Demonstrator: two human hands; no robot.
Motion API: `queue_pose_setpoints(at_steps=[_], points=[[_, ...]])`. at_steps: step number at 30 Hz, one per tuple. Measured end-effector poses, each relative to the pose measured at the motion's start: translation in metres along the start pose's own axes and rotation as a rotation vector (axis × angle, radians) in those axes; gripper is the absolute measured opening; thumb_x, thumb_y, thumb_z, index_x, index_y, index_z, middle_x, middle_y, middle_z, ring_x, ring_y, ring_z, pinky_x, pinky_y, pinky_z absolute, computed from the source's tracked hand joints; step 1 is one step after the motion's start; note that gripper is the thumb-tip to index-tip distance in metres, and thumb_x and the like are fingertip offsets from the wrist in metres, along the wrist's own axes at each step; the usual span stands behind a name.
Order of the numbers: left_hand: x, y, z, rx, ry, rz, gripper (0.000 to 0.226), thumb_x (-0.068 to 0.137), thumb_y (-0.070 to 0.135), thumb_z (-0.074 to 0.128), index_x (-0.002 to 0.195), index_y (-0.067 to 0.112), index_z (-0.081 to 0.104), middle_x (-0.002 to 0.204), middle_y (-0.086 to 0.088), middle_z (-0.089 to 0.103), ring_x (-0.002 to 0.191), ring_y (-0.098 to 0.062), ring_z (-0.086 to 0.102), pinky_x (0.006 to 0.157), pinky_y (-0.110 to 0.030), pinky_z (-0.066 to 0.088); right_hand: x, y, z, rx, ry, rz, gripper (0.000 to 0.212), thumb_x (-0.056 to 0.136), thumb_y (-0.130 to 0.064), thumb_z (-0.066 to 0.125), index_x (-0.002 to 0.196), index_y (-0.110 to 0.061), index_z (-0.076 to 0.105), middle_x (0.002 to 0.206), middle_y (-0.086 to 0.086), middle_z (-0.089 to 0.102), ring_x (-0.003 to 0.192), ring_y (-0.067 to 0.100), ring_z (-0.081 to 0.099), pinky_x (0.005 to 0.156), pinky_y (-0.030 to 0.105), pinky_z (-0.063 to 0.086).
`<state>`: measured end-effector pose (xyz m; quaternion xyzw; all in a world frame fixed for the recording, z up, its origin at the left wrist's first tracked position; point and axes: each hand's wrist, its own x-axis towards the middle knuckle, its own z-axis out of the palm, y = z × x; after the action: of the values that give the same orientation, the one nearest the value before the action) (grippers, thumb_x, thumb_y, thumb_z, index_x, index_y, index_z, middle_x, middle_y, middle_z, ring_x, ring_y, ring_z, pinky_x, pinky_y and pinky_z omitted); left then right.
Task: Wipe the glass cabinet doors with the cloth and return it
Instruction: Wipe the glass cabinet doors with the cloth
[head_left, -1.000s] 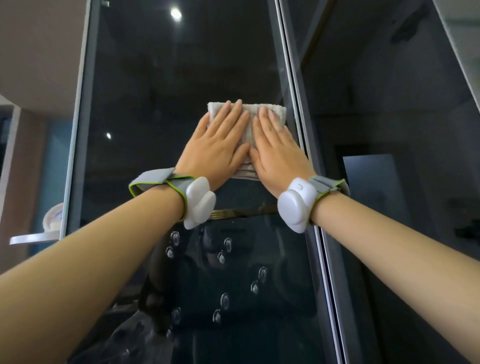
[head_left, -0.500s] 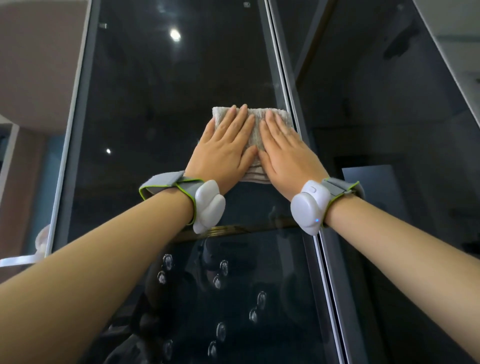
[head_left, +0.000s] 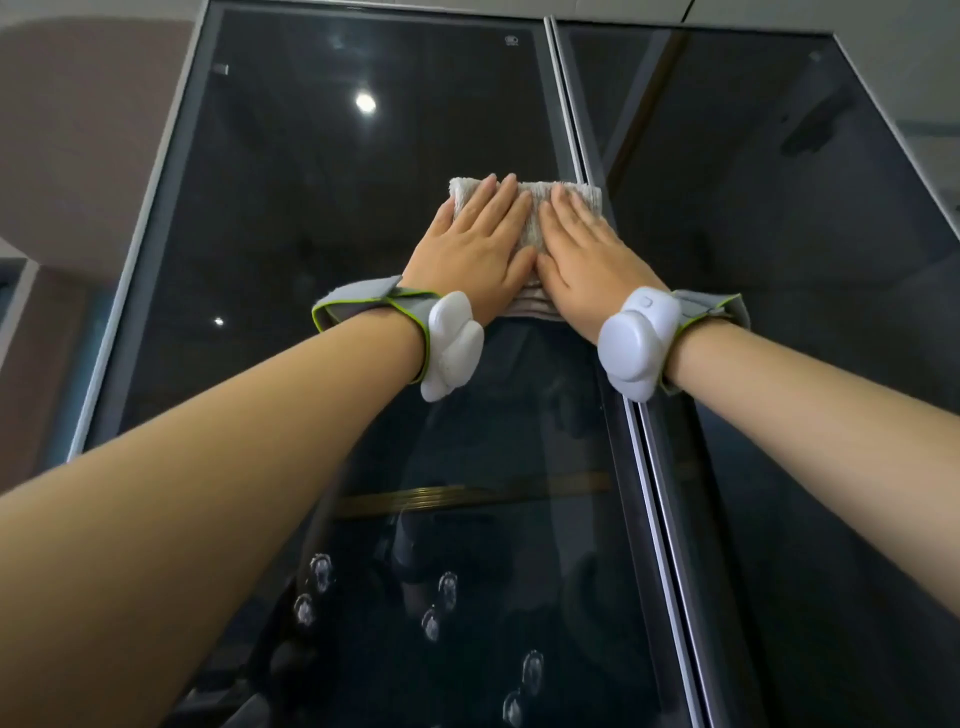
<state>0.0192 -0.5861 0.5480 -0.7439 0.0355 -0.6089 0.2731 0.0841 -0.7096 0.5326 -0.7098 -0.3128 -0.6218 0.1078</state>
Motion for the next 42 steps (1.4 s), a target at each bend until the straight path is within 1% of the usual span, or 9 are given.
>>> queue_pose_setpoints(at_steps=[6,11,14,22,28,30,32,35,42], points=[[0.031,-0.011,-0.004,-0.033,-0.006,-0.042,0.052,0.099,0.032,0.021,0.146,0.012,0.009,0.158,-0.005,0.005,0.145,-0.019,-0.001,0.118,-0.038,0.003,0.034,0.005,-0.01,-0.007,0.013,0.02,0.052,0.101,-0.021,0.02,0.146,-0.001,0.003,0.158,0.015,-0.001,0.146,0.025,-0.002,0.118,0.033,0.0],[0.047,-0.015,-0.006,-0.062,0.005,-0.075,0.051,0.099,0.029,0.021,0.146,0.012,0.01,0.157,-0.006,0.006,0.145,-0.019,0.0,0.117,-0.037,0.001,0.052,0.007,-0.01,-0.01,0.031,0.052,0.052,0.101,-0.021,0.019,0.146,-0.002,0.003,0.158,0.014,-0.001,0.146,0.023,-0.001,0.119,0.033,0.002],[0.04,-0.012,-0.003,-0.068,0.033,-0.067,0.051,0.099,0.029,0.021,0.146,0.012,0.011,0.157,-0.006,0.006,0.145,-0.019,0.0,0.117,-0.037,0.001,0.045,0.006,-0.005,-0.02,0.057,0.058,0.052,0.101,-0.022,0.019,0.146,-0.002,0.004,0.158,0.013,0.0,0.146,0.023,-0.001,0.118,0.032,0.002],[0.005,0.0,0.002,-0.067,0.064,-0.01,0.052,0.099,0.03,0.024,0.145,0.012,0.012,0.157,-0.007,0.007,0.145,-0.02,0.001,0.116,-0.036,0.001,0.002,-0.005,0.0,-0.008,0.045,0.039,0.053,0.1,-0.024,0.019,0.146,-0.002,0.004,0.158,0.014,0.001,0.146,0.023,0.0,0.119,0.033,0.006],[-0.032,0.005,0.003,-0.027,0.042,0.054,0.054,0.098,0.032,0.024,0.146,0.012,0.01,0.157,-0.007,0.006,0.145,-0.02,0.001,0.116,-0.034,-0.001,-0.037,-0.018,0.01,-0.041,0.023,0.03,0.055,0.1,-0.027,0.017,0.146,-0.001,0.002,0.157,0.016,-0.001,0.146,0.024,-0.002,0.121,0.034,0.002],[-0.039,0.004,0.003,-0.011,0.034,0.079,0.054,0.098,0.033,0.023,0.146,0.012,0.01,0.157,-0.006,0.006,0.145,-0.019,0.001,0.116,-0.033,-0.001,-0.044,-0.023,0.011,-0.035,0.021,0.02,0.055,0.1,-0.027,0.018,0.145,0.0,0.001,0.157,0.017,-0.001,0.146,0.024,-0.003,0.12,0.034,-0.001],[-0.044,-0.003,0.001,-0.005,0.022,0.079,0.054,0.098,0.034,0.023,0.146,0.012,0.009,0.157,-0.006,0.005,0.145,-0.019,0.0,0.116,-0.033,-0.002,-0.044,-0.029,0.01,-0.001,0.018,0.013,0.055,0.1,-0.027,0.019,0.146,-0.001,0.001,0.157,0.016,-0.002,0.146,0.024,-0.004,0.118,0.032,-0.002],[-0.048,-0.016,-0.003,0.001,0.016,0.068,0.055,0.098,0.036,0.022,0.146,0.013,0.007,0.157,-0.005,0.004,0.145,-0.018,-0.001,0.116,-0.032,-0.002,-0.036,-0.041,0.009,0.052,0.02,0.007,0.056,0.1,-0.029,0.021,0.146,-0.005,0.001,0.158,0.012,-0.002,0.146,0.021,-0.004,0.118,0.032,0.0],[-0.065,-0.076,-0.019,0.011,0.012,-0.023,0.054,0.098,0.035,0.022,0.146,0.015,0.006,0.158,-0.003,0.001,0.145,-0.016,-0.003,0.116,-0.03,-0.002,0.001,-0.097,0.01,0.042,0.056,-0.057,0.056,0.1,-0.028,0.02,0.146,-0.002,0.002,0.158,0.014,-0.001,0.146,0.023,-0.003,0.12,0.035,0.004]])
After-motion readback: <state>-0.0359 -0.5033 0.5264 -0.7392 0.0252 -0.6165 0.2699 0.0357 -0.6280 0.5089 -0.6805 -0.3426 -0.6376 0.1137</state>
